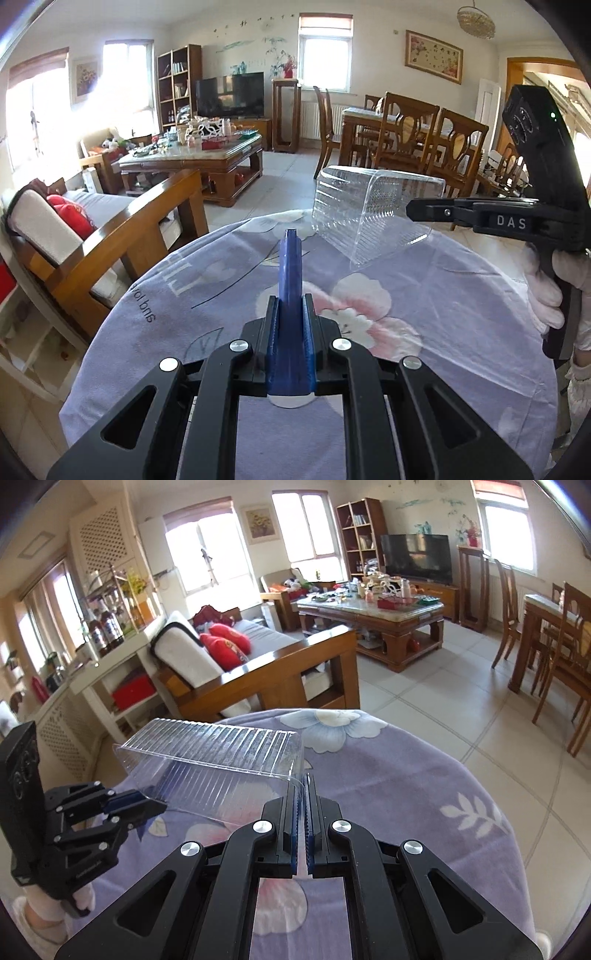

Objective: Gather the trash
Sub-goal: 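Carry the blue item and clear tray in both grippers over the bin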

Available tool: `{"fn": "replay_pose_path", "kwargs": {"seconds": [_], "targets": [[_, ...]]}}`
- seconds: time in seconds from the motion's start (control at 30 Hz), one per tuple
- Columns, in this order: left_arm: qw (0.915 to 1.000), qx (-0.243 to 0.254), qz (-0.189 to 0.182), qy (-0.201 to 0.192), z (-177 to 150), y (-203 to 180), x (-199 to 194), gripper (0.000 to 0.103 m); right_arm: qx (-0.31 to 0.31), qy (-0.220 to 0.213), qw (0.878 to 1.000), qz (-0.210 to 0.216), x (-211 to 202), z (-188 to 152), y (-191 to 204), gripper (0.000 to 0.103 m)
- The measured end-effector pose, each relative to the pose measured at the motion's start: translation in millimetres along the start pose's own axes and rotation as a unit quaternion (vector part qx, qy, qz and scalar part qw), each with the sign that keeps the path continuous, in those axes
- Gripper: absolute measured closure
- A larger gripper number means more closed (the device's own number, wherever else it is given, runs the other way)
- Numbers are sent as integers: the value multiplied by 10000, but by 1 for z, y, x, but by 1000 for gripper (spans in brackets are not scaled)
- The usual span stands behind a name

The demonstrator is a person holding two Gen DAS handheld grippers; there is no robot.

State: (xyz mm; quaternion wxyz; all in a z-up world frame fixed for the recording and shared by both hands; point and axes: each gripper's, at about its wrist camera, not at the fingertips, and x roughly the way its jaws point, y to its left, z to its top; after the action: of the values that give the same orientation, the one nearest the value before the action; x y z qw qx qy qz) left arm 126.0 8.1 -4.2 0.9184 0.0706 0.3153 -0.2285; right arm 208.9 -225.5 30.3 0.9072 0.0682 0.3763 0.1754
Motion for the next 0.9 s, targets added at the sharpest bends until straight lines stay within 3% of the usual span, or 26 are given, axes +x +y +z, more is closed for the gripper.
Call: {"fn": "replay_pose_path", "kwargs": {"seconds": [0.23, 0.4, 0.77, 0.9], "targets": [[9988, 198, -311, -310, -5, -69, -19, 90, 711, -469, 9960, -276, -92, -65, -36, 99], [9961, 308, -728, -402, -12, -126, -23, 90, 1380, -830, 9851, -597, -151, -113, -73, 99], [9812, 864, -1691, -349, -13, -261, -7, 89, 2204, -1302, 9524, -1656, -265, -207, -161, 99], [9710, 1198, -2046, -299, -17, -315, -1, 89, 2625, -1537, 9283, -2138, -313, -245, -203, 99]]}}
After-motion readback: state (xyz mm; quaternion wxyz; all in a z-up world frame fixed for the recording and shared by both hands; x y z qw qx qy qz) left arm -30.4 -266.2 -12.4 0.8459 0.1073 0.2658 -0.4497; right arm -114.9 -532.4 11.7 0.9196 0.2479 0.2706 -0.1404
